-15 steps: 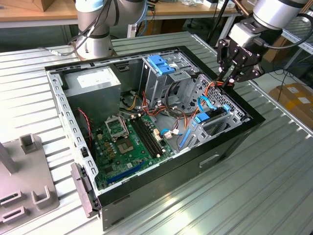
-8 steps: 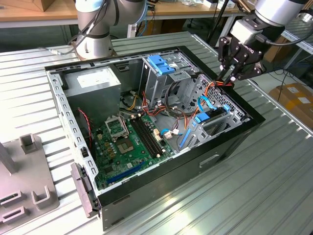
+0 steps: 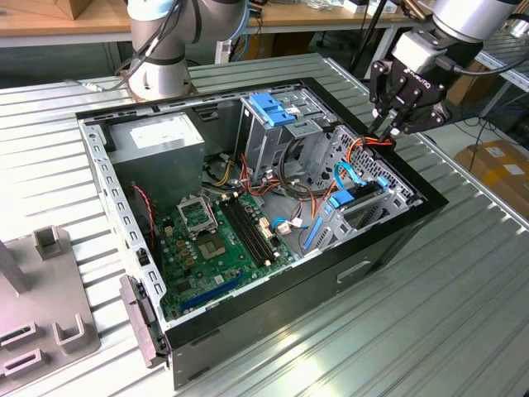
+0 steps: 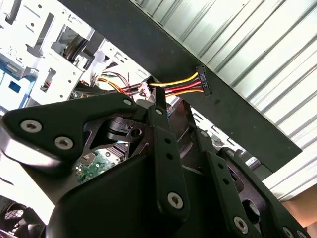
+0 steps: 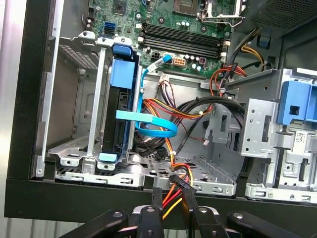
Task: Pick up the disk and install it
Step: 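Insert the second disk wire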
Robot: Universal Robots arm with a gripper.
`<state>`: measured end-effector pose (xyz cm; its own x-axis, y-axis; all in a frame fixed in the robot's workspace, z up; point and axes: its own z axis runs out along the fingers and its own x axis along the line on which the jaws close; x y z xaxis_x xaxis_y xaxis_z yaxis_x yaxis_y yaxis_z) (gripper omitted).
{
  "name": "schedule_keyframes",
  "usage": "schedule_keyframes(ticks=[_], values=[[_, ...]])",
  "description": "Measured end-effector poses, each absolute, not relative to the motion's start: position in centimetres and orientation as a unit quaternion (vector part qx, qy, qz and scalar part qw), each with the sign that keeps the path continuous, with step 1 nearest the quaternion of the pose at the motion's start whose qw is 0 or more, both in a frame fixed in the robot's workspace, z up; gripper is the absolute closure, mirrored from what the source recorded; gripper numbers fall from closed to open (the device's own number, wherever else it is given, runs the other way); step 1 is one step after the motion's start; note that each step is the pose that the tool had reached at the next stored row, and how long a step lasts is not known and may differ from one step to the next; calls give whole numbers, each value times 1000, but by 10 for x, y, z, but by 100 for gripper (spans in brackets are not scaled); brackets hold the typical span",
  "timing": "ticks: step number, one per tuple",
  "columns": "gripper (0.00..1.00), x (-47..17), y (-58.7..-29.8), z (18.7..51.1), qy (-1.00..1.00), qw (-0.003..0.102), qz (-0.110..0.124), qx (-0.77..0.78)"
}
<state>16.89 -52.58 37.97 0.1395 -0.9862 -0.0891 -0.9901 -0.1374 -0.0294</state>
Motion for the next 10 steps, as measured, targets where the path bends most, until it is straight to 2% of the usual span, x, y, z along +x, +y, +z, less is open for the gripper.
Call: schedule_keyframes(ticks=[8,10], values=[[70,172,-526,380,615,39,26,-787],[70,190,-526,380,609,38,27,-792]])
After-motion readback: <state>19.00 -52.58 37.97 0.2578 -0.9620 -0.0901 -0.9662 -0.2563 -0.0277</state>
